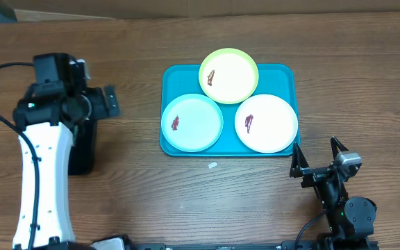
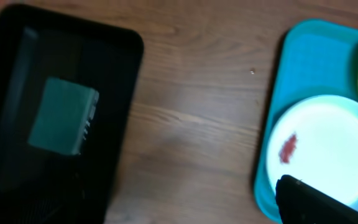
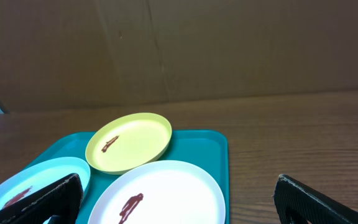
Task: Clean dirty plates on tray and stack at the side
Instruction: 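Move the left gripper over the green sponge in the black tray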
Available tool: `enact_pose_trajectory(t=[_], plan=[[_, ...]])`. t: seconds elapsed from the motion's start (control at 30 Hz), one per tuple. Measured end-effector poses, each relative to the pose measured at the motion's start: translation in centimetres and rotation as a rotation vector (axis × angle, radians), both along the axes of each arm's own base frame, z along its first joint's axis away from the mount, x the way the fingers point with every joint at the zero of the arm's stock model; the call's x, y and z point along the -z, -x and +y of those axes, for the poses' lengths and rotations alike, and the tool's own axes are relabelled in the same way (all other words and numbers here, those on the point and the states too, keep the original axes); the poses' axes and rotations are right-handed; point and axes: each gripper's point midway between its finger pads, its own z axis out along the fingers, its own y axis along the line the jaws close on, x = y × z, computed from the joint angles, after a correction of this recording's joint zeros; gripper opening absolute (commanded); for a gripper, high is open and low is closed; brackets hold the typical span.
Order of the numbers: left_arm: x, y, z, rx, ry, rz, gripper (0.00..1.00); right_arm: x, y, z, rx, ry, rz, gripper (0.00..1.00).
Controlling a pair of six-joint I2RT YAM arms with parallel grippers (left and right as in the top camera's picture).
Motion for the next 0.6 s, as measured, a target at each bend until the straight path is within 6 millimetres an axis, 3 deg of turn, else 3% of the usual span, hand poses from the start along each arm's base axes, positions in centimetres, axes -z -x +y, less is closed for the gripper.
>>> enact_pose_trajectory(t=[0.1,0.27,0.6], plan=[[1.2,-1.2,3.2,-0.042,-0.016,-0.006,1.00,0.0,0.0,0.0,0.000,0.000,0.000,1.00],[5.1,-1.7,7.4,-0.121,-0.006,0.068,1.00,0.0,0.0,0.0,0.000,0.000,0.000,1.00],[13.8,-1.3,10.4,-0.103,-0.009,0.274,0.97,0.0,0.0,0.0,0.000,0.000,0.000,1.00]])
